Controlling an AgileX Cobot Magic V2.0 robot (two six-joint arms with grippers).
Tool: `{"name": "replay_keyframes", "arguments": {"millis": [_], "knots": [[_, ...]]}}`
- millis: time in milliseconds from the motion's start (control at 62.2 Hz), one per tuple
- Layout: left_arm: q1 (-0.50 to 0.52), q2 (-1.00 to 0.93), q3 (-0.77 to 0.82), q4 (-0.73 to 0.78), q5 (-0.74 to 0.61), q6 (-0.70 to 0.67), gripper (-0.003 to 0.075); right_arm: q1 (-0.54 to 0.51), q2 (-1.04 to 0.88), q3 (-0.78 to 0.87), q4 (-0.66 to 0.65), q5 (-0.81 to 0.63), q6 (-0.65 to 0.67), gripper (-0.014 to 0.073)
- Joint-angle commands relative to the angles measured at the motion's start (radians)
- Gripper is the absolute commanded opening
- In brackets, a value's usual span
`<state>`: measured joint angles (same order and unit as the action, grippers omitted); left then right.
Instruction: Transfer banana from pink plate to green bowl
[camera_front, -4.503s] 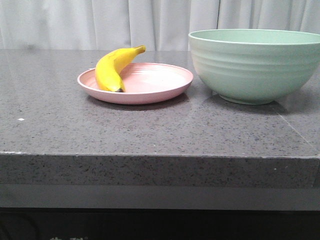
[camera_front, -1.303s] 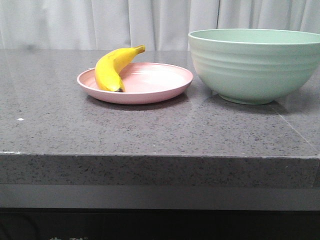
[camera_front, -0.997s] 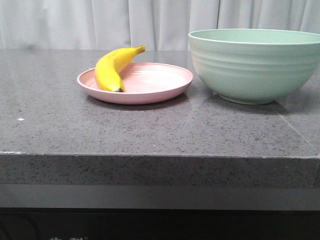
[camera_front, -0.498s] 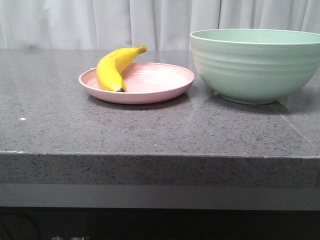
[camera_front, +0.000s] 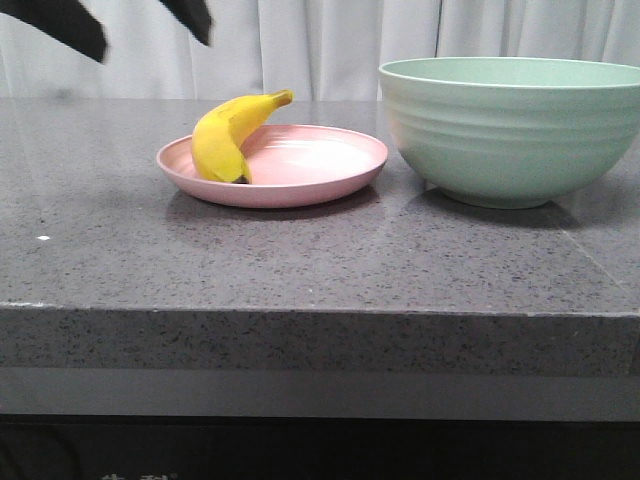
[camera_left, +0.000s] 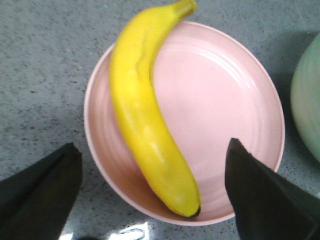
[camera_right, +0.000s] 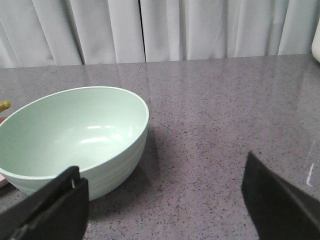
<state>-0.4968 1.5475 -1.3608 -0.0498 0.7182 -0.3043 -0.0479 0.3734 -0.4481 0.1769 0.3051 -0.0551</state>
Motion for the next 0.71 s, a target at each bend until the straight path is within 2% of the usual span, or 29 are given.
{"name": "replay_keyframes", "arguments": {"millis": [0,225,691], "knots": [[-0.019,0.045,-0.106,0.001,0.021,-0.036,0.0546,0.002,0.012,-0.036,0.003,-0.085,-0.005,0.0633],[-0.021,0.185,-0.215,-0.052,0.083,-0.046,0.0545,0.002,0.012,-0.036,0.003,-0.085,-0.005,0.0633],[-0.021,0.277,-0.218,-0.054,0.09,-0.054,0.0545,0.002,0.012,-0.036,0.003,-0.085,-0.005,0.0633]]}}
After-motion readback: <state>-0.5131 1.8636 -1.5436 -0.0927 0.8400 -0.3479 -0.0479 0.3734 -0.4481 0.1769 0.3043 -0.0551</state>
